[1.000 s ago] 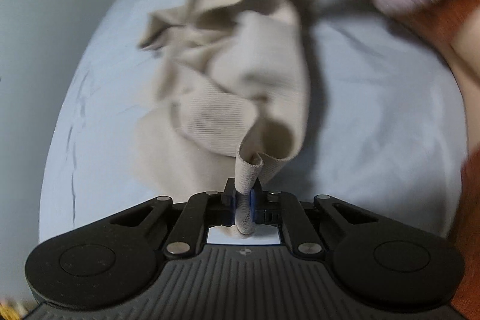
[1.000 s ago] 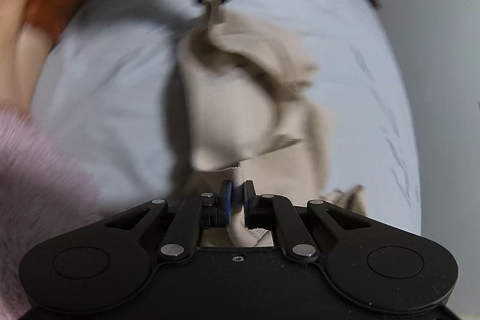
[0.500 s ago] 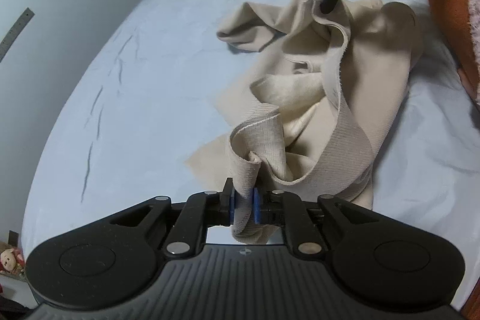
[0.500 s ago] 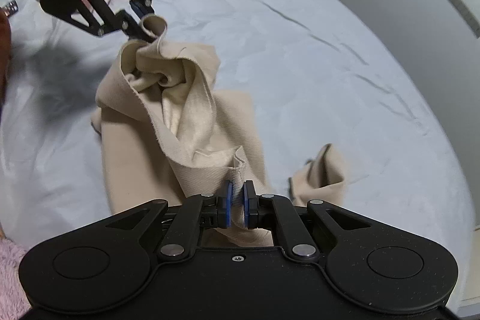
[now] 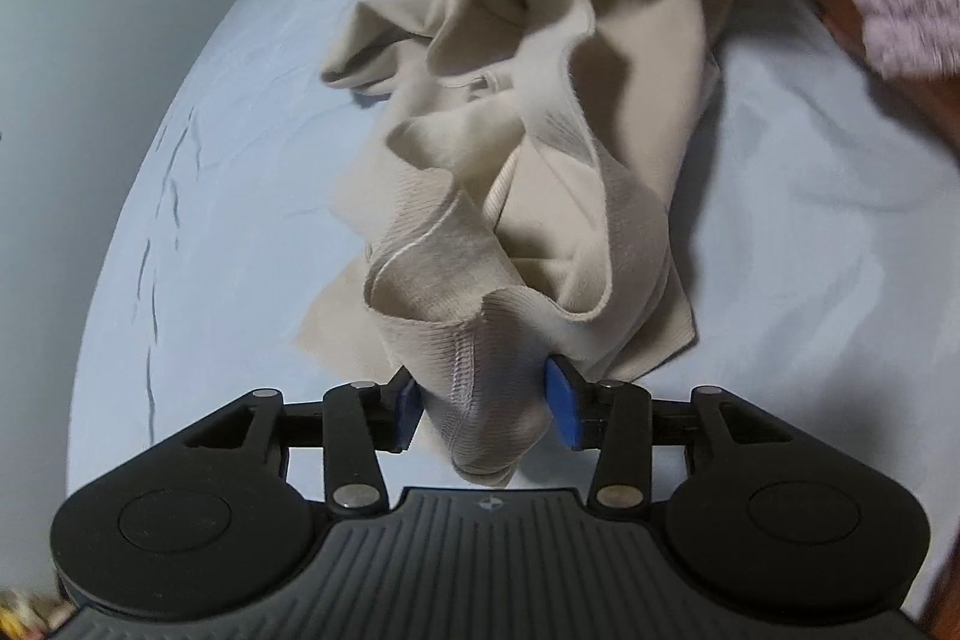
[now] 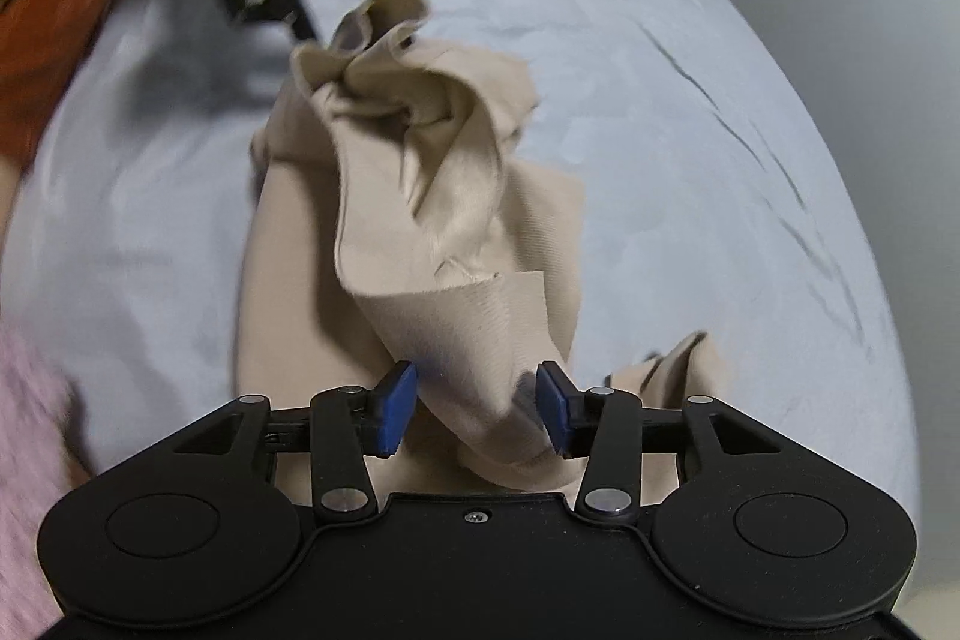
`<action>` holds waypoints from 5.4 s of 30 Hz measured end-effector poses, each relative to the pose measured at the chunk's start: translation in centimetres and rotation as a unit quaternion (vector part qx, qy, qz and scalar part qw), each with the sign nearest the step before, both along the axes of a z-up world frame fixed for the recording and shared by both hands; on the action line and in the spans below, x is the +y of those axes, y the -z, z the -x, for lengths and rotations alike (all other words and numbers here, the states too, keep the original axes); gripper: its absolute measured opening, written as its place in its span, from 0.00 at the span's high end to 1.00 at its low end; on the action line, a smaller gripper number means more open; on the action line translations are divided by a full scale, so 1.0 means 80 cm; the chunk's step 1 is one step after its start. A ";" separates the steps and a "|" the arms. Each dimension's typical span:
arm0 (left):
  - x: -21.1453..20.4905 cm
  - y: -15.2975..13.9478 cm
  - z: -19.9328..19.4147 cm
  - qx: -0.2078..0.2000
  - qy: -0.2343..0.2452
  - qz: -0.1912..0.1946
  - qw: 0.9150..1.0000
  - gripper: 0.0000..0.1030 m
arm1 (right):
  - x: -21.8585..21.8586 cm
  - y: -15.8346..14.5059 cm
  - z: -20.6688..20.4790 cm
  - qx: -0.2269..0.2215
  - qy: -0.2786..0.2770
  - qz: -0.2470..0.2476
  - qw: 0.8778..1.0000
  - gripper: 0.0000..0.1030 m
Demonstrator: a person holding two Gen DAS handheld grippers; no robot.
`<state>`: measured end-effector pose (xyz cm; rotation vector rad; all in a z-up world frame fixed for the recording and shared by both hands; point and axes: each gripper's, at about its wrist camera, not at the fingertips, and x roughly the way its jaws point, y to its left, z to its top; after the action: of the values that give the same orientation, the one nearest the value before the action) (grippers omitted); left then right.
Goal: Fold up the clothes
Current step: 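Lift the sweater by the hem with both grippers, then hold the sweater up high with both grippers, letting it hang, then lower the sweater onto the bed with both grippers, laying it flat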
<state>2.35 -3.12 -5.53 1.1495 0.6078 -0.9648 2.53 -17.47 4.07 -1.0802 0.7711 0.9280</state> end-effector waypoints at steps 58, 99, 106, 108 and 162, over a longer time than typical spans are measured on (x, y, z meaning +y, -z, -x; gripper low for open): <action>-0.014 -0.432 0.037 -0.275 -0.200 0.036 0.940 0.90 | -0.035 -0.367 0.025 -0.282 0.246 -0.078 0.924 0.98; -0.022 -0.491 -0.284 -0.339 -0.272 -0.044 0.899 0.96 | 0.006 -0.478 -0.235 -0.368 0.278 -0.057 0.886 0.98; -0.026 -0.485 -0.401 -0.376 -0.273 -0.052 0.884 0.96 | 0.010 -0.468 -0.363 -0.405 0.297 -0.049 0.863 0.98; -0.028 -0.490 -0.432 -0.389 -0.275 -0.043 0.878 0.96 | 0.009 -0.474 -0.389 -0.418 0.303 -0.053 0.855 0.98; 0.036 0.032 0.033 0.054 -0.155 -0.093 0.982 0.96 | -0.025 0.075 -0.080 0.076 0.156 0.033 0.984 0.97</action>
<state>-0.31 -0.25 -8.10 1.1288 0.9508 -0.7153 8.89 -19.44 -1.90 -0.9190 1.0690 0.7265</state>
